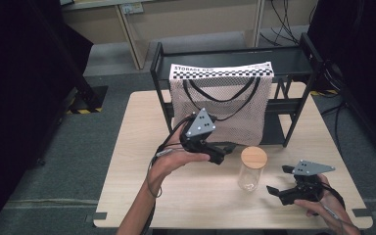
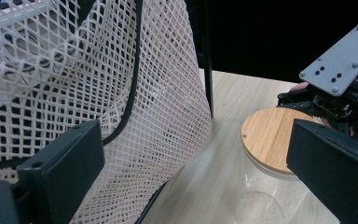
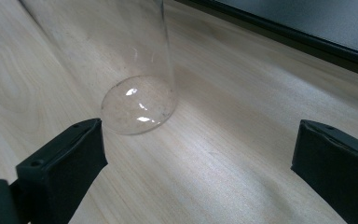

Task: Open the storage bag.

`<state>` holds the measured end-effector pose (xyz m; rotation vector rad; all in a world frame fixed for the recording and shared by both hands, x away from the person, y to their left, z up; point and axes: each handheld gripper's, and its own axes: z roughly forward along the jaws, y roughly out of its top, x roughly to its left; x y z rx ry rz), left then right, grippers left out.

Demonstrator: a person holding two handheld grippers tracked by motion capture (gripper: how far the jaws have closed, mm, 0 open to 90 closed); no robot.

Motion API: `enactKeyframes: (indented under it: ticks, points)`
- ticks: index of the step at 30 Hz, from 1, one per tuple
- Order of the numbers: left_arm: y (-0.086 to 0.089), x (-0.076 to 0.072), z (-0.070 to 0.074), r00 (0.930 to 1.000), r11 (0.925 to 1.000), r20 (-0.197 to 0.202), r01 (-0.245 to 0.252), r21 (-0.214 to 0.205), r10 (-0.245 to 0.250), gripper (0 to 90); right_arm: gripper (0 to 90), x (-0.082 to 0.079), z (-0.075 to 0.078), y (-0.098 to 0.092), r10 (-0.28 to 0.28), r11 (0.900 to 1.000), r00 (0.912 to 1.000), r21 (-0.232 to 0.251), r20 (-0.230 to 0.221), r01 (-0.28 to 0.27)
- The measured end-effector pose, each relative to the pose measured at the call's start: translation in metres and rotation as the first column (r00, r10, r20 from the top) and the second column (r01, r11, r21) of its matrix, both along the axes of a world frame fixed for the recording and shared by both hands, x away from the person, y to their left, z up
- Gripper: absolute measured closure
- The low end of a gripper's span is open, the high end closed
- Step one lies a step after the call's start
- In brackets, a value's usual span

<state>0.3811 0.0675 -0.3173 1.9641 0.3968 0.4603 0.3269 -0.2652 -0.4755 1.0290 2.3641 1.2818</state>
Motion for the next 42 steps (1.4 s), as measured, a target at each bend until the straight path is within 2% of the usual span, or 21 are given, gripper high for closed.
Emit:
enactKeyframes:
  ticks: [15,30,36,42]
  points:
    - [-0.004,0.016,0.005,0.9996,0.9996,-0.007,-0.029,-0.002,0.029,3.5,2.9,0.0,-0.002,0.0,0.003,1.0,1.0,-0.002,-0.003,-0.003]
    - [-0.012,0.027,0.003,0.9989,0.9987,-0.008,-0.047,0.02,0.047,3.6,3.0,0.0,-0.002,0.001,0.01,0.9999,0.9999,-0.004,-0.004,-0.01]
    - [-0.012,0.032,-0.003,0.9985,0.9987,-0.027,-0.047,0.019,0.047,3.6,3.1,0.0,-0.003,0.001,0.014,0.9999,0.9999,-0.002,-0.004,-0.014]
    - [-0.012,0.027,-0.01,0.999,0.9994,-0.036,-0.024,0.025,0.025,3.6,3.1,0.0,-0.003,0.001,0.014,0.9999,0.9999,-0.001,-0.004,-0.014]
